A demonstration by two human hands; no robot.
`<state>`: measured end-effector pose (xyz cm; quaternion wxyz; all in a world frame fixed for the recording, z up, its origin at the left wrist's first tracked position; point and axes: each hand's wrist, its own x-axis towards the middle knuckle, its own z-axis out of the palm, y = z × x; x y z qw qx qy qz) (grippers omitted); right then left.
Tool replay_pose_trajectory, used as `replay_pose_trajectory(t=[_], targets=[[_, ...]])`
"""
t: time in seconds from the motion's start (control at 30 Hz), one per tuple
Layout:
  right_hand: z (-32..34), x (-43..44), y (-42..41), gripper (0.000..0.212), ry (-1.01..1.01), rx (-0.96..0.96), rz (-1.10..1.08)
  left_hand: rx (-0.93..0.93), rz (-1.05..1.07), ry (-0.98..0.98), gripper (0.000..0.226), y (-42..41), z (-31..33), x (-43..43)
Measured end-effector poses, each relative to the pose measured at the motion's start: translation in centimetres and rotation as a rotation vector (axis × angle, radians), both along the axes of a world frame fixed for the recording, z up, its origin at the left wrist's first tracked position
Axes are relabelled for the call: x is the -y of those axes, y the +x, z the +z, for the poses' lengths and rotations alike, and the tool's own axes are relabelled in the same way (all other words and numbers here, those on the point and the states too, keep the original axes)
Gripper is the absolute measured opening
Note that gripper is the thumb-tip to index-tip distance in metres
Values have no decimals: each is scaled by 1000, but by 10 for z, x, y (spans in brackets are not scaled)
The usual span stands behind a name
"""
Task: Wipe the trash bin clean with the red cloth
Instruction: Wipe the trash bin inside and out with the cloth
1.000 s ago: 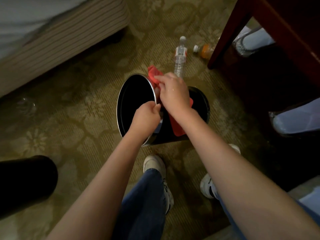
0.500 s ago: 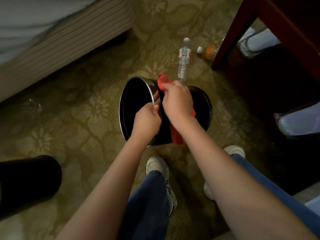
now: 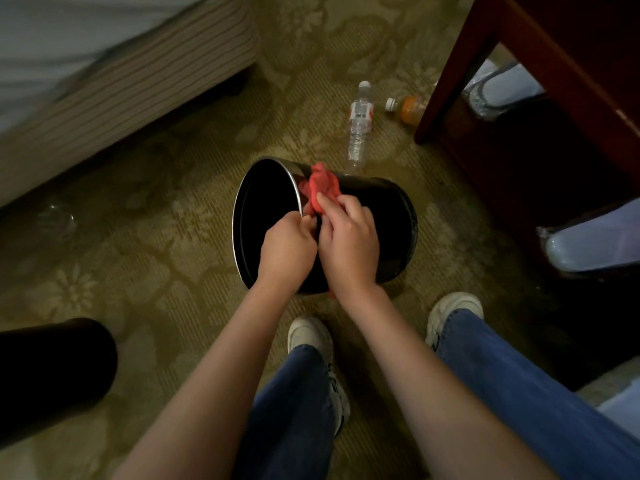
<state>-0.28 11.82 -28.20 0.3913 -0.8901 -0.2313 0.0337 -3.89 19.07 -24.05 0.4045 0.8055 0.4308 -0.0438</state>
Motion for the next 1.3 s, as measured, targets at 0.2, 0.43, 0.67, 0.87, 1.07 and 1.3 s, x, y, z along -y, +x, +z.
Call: replay_pose_trajectory(t=[0.2, 0.43, 0.67, 0.87, 1.07, 1.3], targets=[[-15, 4, 15, 35, -19, 46, 33, -54, -57, 73, 36, 2, 2, 1], [-48, 39, 46, 35, -214, -194, -82, -94, -39, 138, 34, -12, 2, -6], [6, -11, -11, 32, 38, -2, 85, -144, -22, 161, 30, -10, -3, -11], [-34, 16, 11, 41, -66, -65, 72, -156, -25, 164, 27, -22, -1, -22], [-57, 44, 34, 40, -197, -203, -102, -154, -29, 160, 28, -24, 0, -23], [2, -22, -29, 39, 38, 6, 266, -167, 6, 145, 29, -27, -5, -31]])
